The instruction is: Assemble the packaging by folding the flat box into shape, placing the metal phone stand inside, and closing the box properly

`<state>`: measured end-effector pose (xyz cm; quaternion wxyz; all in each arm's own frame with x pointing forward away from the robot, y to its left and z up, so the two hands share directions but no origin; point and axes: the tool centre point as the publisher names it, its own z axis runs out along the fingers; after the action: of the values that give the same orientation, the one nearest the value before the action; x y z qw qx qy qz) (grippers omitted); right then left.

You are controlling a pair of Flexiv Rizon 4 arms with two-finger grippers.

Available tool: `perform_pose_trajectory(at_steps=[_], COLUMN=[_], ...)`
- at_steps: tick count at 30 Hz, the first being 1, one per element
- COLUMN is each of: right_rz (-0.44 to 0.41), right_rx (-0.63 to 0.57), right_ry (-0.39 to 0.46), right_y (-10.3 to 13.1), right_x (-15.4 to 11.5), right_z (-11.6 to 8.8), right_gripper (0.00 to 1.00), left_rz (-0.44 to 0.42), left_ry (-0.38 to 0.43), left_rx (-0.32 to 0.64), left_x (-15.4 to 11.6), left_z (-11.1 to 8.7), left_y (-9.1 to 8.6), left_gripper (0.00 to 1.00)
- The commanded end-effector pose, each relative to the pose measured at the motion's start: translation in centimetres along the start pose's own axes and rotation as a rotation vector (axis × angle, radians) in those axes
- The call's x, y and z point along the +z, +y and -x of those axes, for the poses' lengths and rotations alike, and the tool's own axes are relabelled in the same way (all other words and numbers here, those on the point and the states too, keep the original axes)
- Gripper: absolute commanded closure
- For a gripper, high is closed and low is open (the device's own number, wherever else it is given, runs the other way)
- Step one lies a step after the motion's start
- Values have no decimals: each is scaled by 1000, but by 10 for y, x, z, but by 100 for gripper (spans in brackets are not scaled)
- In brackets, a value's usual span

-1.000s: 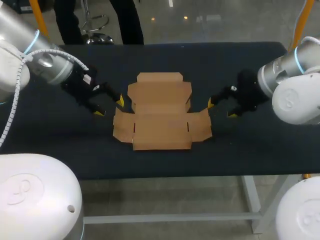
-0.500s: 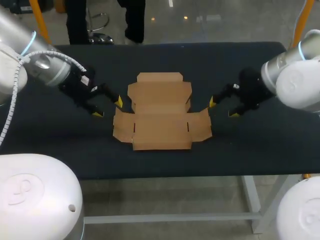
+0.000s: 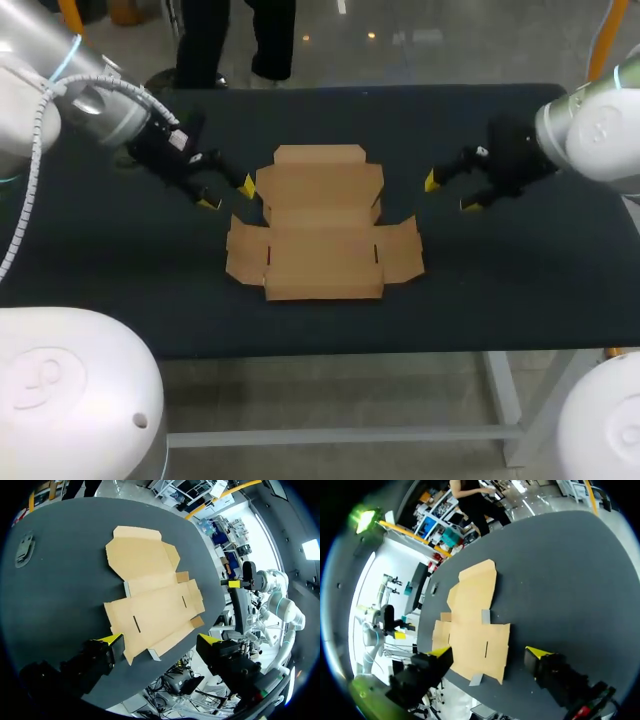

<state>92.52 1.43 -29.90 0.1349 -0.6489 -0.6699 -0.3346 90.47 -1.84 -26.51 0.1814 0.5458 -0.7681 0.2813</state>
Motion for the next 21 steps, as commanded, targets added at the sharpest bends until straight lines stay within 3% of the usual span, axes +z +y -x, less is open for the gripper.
perform_pose_trajectory(at_steps=[1, 10, 21], right_rz=[-176, -220, -303], right_rx=[-2, 1, 9], right_ry=[385, 433, 514], right_y=[18, 49, 75], right_x=[6, 33, 63], right_z=[4, 0, 1], right_gripper=[0, 0, 0], left_rz=[61, 55, 51], left_ry=[5, 5, 18], left_rx=[12, -3, -14], left_x=[0, 2, 1], left_z=[4, 24, 41], left_y=[-20, -46, -63], left_gripper=[0, 0, 0])
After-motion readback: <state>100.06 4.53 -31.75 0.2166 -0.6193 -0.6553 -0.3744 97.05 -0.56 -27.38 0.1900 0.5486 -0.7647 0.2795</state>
